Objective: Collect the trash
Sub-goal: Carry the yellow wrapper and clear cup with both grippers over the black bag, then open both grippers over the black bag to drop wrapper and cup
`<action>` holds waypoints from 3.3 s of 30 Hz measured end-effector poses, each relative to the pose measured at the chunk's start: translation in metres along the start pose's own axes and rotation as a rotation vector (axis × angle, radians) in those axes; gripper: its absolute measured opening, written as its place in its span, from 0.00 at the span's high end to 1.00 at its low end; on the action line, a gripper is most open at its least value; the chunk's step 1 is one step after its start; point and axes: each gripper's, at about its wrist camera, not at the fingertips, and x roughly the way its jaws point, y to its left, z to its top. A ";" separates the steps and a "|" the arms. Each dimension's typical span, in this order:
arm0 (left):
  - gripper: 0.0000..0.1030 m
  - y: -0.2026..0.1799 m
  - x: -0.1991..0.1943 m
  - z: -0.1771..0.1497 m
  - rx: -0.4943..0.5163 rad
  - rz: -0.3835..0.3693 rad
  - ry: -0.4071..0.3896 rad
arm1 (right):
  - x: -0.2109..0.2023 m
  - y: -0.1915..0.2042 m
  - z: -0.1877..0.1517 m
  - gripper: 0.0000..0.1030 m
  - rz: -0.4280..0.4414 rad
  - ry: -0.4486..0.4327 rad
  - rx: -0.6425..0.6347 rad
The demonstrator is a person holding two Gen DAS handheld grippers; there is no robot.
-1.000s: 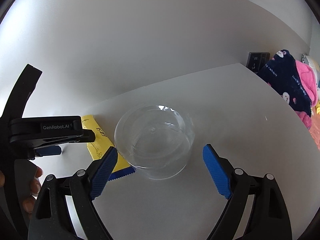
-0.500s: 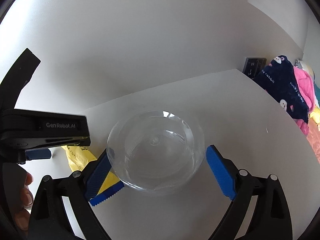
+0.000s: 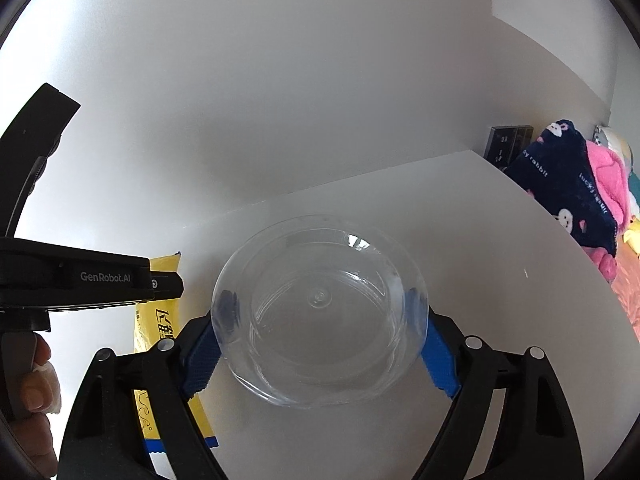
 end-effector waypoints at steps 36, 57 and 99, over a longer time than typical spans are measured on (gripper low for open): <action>0.69 -0.075 -0.028 -0.089 0.336 -0.145 0.011 | -0.138 -0.052 -0.056 0.18 -0.121 -0.038 0.157; 0.69 -0.139 -0.042 -0.162 0.561 -0.238 0.042 | -0.218 -0.091 -0.120 0.17 -0.229 -0.048 0.292; 0.09 -0.253 -0.060 -0.337 1.213 -0.437 0.159 | -0.378 -0.175 -0.256 0.08 -0.487 -0.137 0.697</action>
